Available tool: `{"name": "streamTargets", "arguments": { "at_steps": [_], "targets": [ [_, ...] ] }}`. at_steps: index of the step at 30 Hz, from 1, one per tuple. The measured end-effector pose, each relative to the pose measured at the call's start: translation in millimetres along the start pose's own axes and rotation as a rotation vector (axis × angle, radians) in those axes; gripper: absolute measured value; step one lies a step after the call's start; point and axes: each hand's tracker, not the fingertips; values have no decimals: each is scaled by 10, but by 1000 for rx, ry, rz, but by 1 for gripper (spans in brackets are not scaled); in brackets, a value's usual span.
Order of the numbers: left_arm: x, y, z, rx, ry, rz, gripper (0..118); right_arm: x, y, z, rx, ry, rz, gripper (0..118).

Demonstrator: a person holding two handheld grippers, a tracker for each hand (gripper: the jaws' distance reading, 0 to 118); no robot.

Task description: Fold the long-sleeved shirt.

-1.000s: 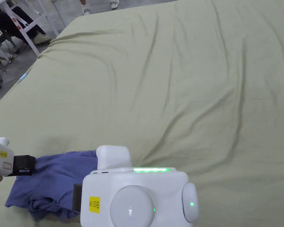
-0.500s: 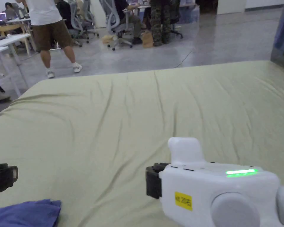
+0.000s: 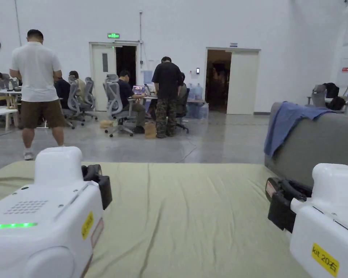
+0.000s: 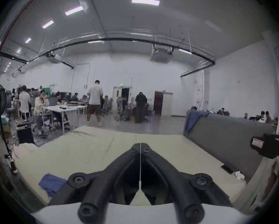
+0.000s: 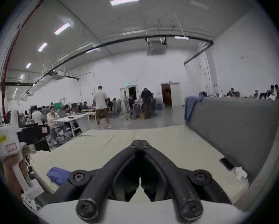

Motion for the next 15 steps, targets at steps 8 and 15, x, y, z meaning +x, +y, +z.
{"name": "streamTargets", "arguments": {
  "at_steps": [8,15],
  "targets": [
    [379,-196,378,1,-2,-20,0,45,-191,183,-58,21,8,0],
    [391,-178,387,34,13,-23,26,119,-186,69,-66,64,-4,30]
  ]
}}
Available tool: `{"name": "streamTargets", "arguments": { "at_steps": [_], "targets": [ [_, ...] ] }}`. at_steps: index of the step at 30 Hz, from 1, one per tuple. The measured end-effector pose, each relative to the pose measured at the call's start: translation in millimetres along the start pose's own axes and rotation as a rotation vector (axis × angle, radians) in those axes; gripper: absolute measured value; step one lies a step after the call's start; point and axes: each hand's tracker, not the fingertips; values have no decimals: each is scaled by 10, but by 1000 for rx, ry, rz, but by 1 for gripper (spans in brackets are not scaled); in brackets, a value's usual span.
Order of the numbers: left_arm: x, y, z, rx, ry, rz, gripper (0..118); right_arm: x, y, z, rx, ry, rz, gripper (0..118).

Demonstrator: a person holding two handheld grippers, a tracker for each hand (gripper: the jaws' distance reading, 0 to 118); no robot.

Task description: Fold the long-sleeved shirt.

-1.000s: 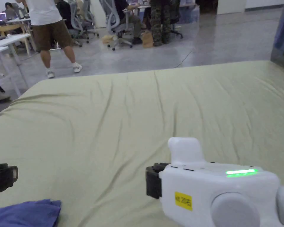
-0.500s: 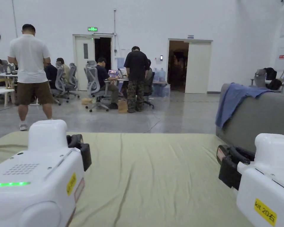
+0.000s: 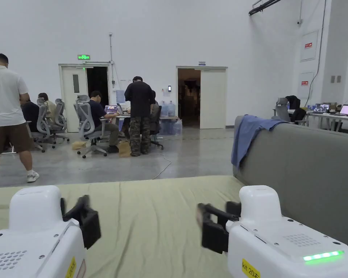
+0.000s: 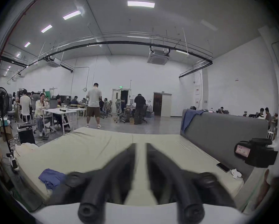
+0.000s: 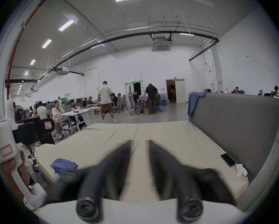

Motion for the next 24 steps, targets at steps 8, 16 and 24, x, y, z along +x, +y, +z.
{"name": "streamTargets", "arguments": {
  "at_steps": [8,16,24],
  "targets": [
    [-80,0,54,14,12,9,118,-152,-42,-119,-29,-121,63,118],
    [-145,4,11,-40,-9,3,118,-202,73,-67,-78,-123,-18,118],
    [-131,38,46,-29,-31,-5,118,-382,43,1,-45,-147,78,118]
  ]
}}
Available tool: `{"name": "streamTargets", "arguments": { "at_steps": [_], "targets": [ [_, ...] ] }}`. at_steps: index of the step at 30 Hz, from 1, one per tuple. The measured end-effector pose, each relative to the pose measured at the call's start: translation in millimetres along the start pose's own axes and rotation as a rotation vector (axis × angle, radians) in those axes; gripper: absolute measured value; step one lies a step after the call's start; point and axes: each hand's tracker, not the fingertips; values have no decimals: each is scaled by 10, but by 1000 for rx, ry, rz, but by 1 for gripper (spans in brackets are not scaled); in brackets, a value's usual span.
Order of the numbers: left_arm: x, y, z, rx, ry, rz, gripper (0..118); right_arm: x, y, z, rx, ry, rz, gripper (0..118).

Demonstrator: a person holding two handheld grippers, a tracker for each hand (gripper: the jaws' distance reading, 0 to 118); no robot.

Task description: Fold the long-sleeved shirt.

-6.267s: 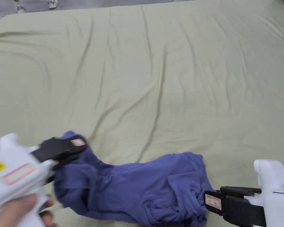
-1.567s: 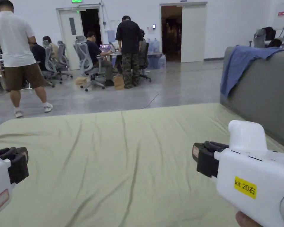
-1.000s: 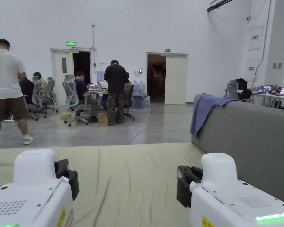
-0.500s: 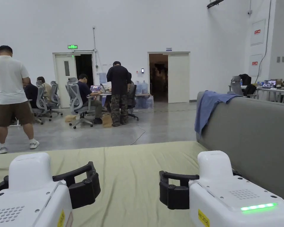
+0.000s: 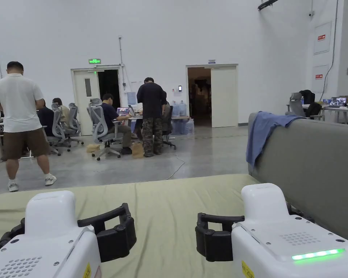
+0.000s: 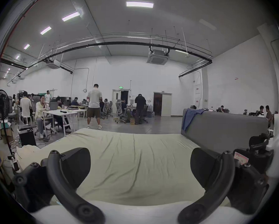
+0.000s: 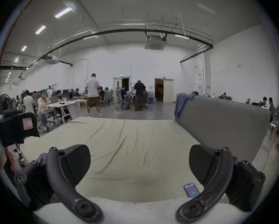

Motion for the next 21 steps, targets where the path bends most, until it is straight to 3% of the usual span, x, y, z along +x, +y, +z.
{"name": "streamTargets", "arguments": {
  "at_steps": [21],
  "targets": [
    [36,57,8,5,-11,-7,118,-4,77,48,16,15,-5,118]
  ]
}}
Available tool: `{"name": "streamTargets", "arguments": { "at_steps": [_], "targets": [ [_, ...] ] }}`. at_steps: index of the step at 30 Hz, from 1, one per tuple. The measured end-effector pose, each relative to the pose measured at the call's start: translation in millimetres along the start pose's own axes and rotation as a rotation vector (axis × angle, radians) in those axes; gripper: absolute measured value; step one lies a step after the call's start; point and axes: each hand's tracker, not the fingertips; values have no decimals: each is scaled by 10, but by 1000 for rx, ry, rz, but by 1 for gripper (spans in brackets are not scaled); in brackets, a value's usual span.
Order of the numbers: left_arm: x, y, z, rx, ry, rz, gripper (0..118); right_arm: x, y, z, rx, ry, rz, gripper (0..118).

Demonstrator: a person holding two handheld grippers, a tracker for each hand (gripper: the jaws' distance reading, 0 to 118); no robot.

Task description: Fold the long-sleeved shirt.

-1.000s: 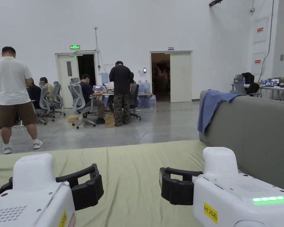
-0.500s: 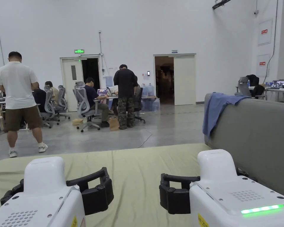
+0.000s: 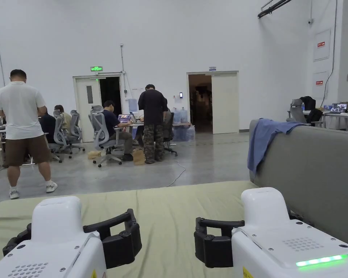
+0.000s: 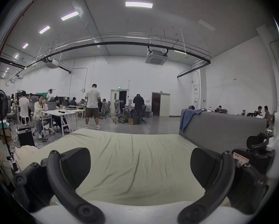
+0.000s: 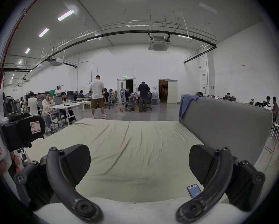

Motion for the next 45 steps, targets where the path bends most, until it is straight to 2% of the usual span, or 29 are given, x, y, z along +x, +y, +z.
{"name": "streamTargets", "arguments": {
  "at_steps": [5,16,32,45],
  "targets": [
    [20,11,30,-2,-3,-5,118,4,19,17,-7,-9,-4,118],
    [14,-22,15,-19,-7,1,118,-59,13,24,-7,37,-4,118],
    [9,-42,-14,-26,-2,3,118,-11,7,-12,-25,29,-30,118],
    [24,-40,-9,-27,-4,0,118,-11,3,0,-25,25,-21,118]
  ]
}}
